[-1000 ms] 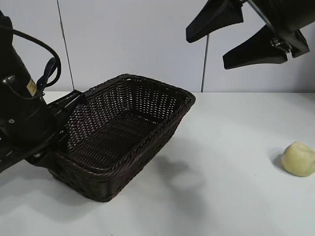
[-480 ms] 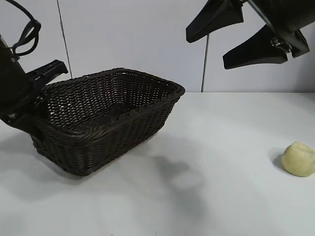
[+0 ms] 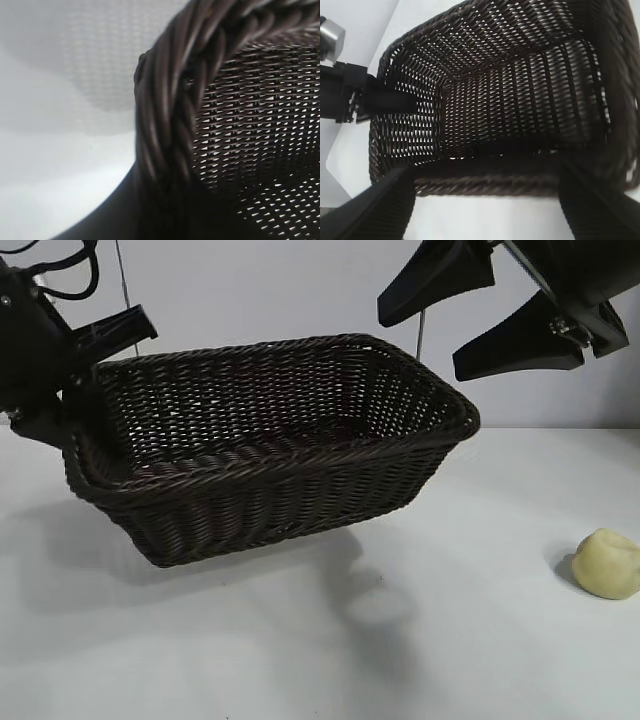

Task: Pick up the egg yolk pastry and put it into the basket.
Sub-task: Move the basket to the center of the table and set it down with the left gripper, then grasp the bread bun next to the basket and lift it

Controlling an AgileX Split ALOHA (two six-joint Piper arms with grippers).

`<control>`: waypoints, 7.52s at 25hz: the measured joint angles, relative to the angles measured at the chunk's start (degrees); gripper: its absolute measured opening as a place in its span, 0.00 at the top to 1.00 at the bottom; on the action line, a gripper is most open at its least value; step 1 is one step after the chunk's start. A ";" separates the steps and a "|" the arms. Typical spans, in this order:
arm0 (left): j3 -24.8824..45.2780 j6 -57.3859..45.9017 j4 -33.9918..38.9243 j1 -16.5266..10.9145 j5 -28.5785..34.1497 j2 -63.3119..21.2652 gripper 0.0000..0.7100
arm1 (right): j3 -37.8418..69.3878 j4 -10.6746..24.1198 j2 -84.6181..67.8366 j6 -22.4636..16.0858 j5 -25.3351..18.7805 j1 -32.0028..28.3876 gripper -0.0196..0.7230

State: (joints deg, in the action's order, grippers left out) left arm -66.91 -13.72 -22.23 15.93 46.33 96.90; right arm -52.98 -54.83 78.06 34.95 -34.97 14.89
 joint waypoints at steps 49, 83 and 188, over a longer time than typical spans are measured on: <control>-7.20 19.66 -3.92 0.00 3.86 15.45 0.86 | 0.00 0.02 0.00 0.00 -0.04 0.00 0.21; -7.71 20.03 3.19 -0.17 8.63 1.96 0.15 | 0.00 0.14 0.00 0.00 0.01 0.00 0.21; 39.11 10.57 23.34 -16.54 18.02 -97.61 0.15 | 0.00 2.54 0.00 -4.04 -3.01 0.00 0.21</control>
State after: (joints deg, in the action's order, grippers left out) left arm -27.80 -3.14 1.11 -0.61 64.34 -0.71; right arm -52.98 -52.29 78.06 30.91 -37.98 14.89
